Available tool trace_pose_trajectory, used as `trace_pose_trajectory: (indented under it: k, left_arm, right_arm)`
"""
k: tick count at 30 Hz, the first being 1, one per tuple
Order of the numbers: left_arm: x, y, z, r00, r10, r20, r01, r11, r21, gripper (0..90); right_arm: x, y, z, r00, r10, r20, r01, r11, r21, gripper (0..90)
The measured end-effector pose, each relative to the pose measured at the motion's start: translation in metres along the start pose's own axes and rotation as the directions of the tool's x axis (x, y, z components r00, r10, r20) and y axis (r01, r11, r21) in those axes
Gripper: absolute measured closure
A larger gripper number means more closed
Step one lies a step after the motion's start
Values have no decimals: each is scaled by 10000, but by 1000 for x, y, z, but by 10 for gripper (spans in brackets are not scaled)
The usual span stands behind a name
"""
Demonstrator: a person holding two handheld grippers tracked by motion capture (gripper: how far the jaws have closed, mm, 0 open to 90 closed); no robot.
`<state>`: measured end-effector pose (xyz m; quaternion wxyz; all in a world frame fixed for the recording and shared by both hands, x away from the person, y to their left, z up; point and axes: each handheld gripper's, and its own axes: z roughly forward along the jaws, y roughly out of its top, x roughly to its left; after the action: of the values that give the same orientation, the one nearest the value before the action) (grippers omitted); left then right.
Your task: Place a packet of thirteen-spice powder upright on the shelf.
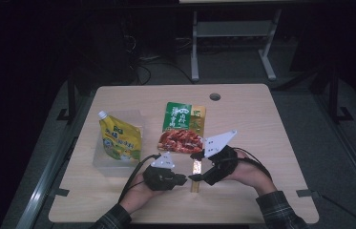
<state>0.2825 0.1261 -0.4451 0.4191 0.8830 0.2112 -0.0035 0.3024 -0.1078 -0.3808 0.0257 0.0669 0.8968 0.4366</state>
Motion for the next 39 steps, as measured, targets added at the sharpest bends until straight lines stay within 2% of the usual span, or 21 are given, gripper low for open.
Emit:
trace_pose_trajectory:
  k: [1, 4, 7, 8, 10, 11, 15, 19, 22, 24, 25, 26, 28, 30, 32, 35, 36, 39]
  left_arm:
    - [-1, 0, -2, 10000, -26, -28, 26, 10000, -29, 792]
    - [-3, -1, -7, 10000, -98, -7, 98, 9999, -42, 759]
    - [-5, -1, -12, 10000, 31, -52, -31, 10000, -42, 753]
    - [-5, -1, -14, 10000, 73, -63, -74, 10000, -41, 754]
    - [-7, -1, -18, 9999, 96, -123, -98, 9999, -138, 755]
    - [-7, -1, -18, 9999, 96, -123, -98, 9999, -138, 763]
    - [-12, 0, -27, 9998, 4, -221, -10, 9996, -285, 894]
    - [-12, 2, -29, 9995, -61, -297, 49, 9992, -400, 895]
    - [-15, 1, -27, 9996, -205, -196, 197, 9992, -354, 895]
    - [-21, -1, -25, 9999, -166, 33, 167, 9994, -288, 895]
    - [-21, -1, -25, 9999, -166, 33, 167, 9994, -288, 895]
    - [-28, -2, -22, 9999, -62, 155, 66, 9997, -215, 895]
    - [-33, -4, -18, 9995, 75, 296, -72, 9999, -115, 895]
    - [-41, -5, -11, 9984, 66, 563, -66, 10000, -4, 895]
    - [-46, -5, -4, 9974, 261, 666, -274, 9995, 180, 895]
    - [-49, -4, 4, 9971, 303, 693, -320, 9992, 237, 895]
    - [-48, -4, 5, 9974, 263, 678, -280, 9993, 236, 895]
    - [-45, -4, 5, 9983, 263, 522, -282, 9990, 348, 895]
  right_arm:
    - [1, -1, -1, 9999, 154, -39, -154, 9999, -13, 304]
    - [0, -2, -3, 9999, 138, 7, -138, 9999, -28, 264]
    - [-1, -3, -4, 9999, 71, 77, -71, 10000, -48, 223]
    - [0, -3, -4, 9993, 364, 16, -364, 9993, -91, 208]
    - [-2, -4, -6, 9997, 144, 177, -141, 9997, -175, 179]
    - [-2, -4, -8, 9997, 168, 182, -164, 9996, -227, 172]
    - [2, -7, -19, 9982, 471, 378, -458, 9983, -359, 151]
    - [6, -19, -31, 9958, 658, 642, -636, 9974, -351, 163]
    - [10, -34, -35, 9938, 896, 659, -889, 9959, -138, 236]
    - [10, -44, -34, 9921, 1096, 603, -1098, 9940, -9, 336]
    - [10, -44, -34, 9921, 1096, 603, -1098, 9940, -9, 336]
    - [3, -57, -31, 9901, 1226, 683, -1240, 9922, 164, 488]
    - [-2, -61, -29, 9885, 1348, 680, -1373, 9900, 332, 596]
    - [-10, -67, -24, 9815, 1657, 961, -1702, 9846, 407, 716]
    - [-14, -70, -19, 9813, 1675, 948, -1732, 9833, 560, 771]
    - [-13, -70, -16, 9862, 1574, 522, -1610, 9842, 736, 845]
    - [-12, -70, -16, 9905, 1312, 416, -1342, 9877, 803, 863]
    - [-7, -69, -15, 9891, 1445, 270, -1460, 9872, 641, 897]
